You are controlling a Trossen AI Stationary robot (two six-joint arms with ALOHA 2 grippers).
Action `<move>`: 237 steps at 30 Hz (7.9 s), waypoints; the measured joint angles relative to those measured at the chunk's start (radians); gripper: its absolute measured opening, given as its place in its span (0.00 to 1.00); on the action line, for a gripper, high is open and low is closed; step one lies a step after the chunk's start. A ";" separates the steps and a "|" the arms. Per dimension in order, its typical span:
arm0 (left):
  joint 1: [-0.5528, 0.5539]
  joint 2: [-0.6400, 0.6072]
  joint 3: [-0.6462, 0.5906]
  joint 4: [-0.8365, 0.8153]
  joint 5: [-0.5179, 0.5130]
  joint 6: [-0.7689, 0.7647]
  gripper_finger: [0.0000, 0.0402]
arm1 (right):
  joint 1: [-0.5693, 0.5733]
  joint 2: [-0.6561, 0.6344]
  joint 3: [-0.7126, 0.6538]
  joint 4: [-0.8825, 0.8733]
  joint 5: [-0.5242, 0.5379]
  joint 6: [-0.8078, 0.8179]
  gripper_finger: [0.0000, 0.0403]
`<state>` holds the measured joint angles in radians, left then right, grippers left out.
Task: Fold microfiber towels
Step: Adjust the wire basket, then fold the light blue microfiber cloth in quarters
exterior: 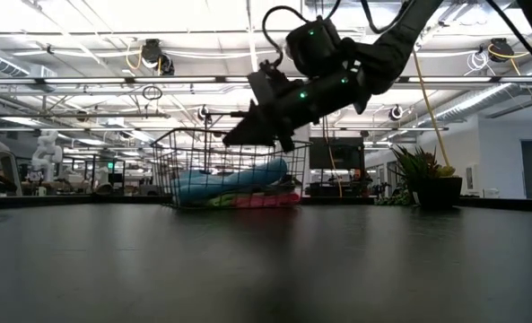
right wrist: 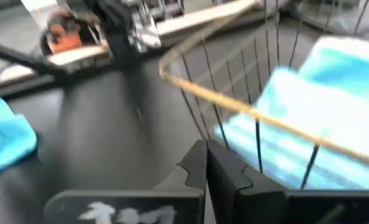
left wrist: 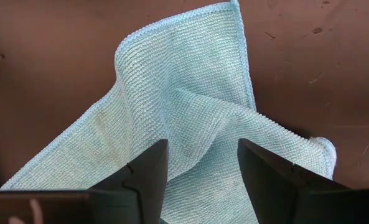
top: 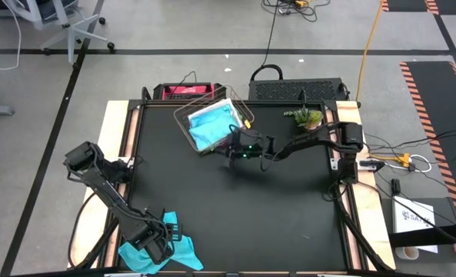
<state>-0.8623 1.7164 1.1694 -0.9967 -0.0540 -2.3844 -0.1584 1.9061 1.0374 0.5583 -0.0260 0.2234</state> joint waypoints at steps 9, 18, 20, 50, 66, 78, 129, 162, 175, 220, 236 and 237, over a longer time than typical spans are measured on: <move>0.000 0.000 0.000 -0.002 0.000 -0.002 0.49 | 0.007 -0.001 0.000 0.088 -0.003 0.000 0.00; 0.001 0.000 0.000 -0.029 -0.001 -0.003 0.49 | 0.132 -0.160 0.074 -0.211 0.072 -0.238 0.00; 0.001 0.000 0.000 -0.030 -0.001 -0.003 0.49 | 0.140 -0.198 0.115 -0.364 0.167 -0.339 0.00; 0.050 -0.001 0.000 -0.028 -0.063 0.098 0.49 | -0.257 -0.184 0.292 -1.022 0.152 -0.451 0.00; 0.050 -0.001 0.000 -0.028 -0.062 0.128 0.49 | -0.047 -0.196 0.291 -1.061 0.073 -0.315 0.00; 0.050 -0.001 0.000 -0.027 -0.066 0.132 0.49 | -0.012 -0.322 0.291 -1.060 0.023 -0.228 0.00; 0.053 -0.001 0.000 -0.023 -0.088 0.129 0.49 | -0.257 -0.606 -0.107 -0.714 0.248 -0.237 0.00; 0.172 0.000 0.000 -0.012 -0.088 0.284 0.49 | 0.184 -0.144 -0.106 -0.192 0.317 -0.154 0.00; 0.172 0.000 0.000 -0.002 -0.087 0.286 0.49 | 0.068 -0.159 -0.106 -0.195 0.309 -0.207 0.00; -0.174 0.164 -0.004 -0.025 0.336 -0.024 0.49 | 0.154 -0.509 -0.106 -0.481 0.264 -0.156 0.00; -0.150 0.204 -0.002 0.028 0.247 0.046 0.03 | 0.162 -0.509 -0.106 -0.458 0.262 -0.157 0.00; -0.150 0.204 -0.002 0.028 0.245 0.046 0.03 | 0.164 -0.509 -0.106 -0.458 0.262 -0.157 0.00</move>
<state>-1.0119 1.9205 1.1679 -0.9684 0.1909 -2.3383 0.0058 1.3968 0.9314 0.1005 0.2356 0.0664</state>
